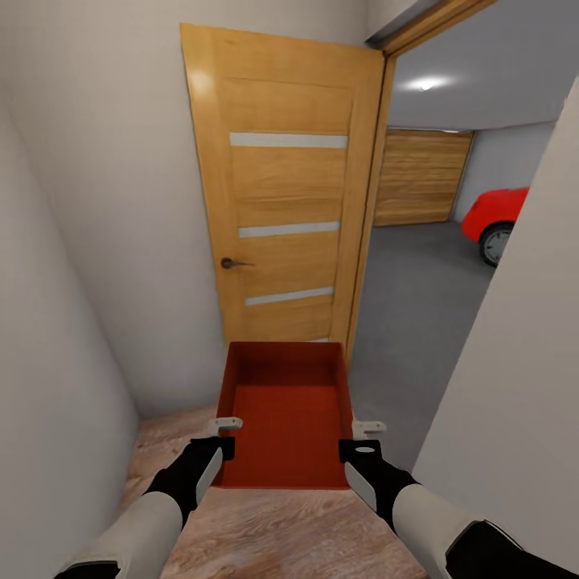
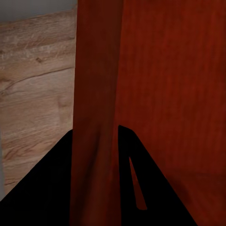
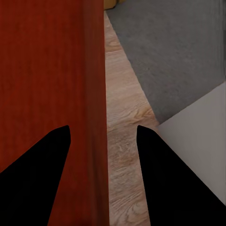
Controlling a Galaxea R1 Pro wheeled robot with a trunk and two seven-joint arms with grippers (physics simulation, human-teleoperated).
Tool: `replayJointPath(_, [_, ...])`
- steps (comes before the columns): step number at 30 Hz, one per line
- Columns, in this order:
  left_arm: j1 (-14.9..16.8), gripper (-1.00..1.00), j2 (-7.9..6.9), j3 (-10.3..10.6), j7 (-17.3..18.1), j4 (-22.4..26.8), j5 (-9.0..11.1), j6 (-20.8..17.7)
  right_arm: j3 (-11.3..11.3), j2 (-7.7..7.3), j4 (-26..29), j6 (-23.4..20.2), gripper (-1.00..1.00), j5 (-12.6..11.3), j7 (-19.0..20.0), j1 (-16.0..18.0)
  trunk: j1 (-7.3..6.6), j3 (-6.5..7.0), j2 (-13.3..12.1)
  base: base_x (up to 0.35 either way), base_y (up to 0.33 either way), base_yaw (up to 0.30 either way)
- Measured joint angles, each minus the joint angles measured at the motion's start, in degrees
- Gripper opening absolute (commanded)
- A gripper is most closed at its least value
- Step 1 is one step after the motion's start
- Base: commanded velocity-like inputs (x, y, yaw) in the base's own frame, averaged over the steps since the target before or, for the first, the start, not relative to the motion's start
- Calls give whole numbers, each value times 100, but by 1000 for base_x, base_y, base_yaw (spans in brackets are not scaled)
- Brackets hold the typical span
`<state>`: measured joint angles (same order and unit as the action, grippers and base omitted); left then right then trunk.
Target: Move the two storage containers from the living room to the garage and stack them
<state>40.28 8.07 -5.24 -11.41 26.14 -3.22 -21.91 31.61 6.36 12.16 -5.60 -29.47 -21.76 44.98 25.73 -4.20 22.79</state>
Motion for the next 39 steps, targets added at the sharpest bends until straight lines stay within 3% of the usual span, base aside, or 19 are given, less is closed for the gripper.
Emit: replayJointPath(39, [0,-100,0,0,0,0,0,1,-1,0,0,0,-100,1,0,0,0,0,0,199,233,-246])
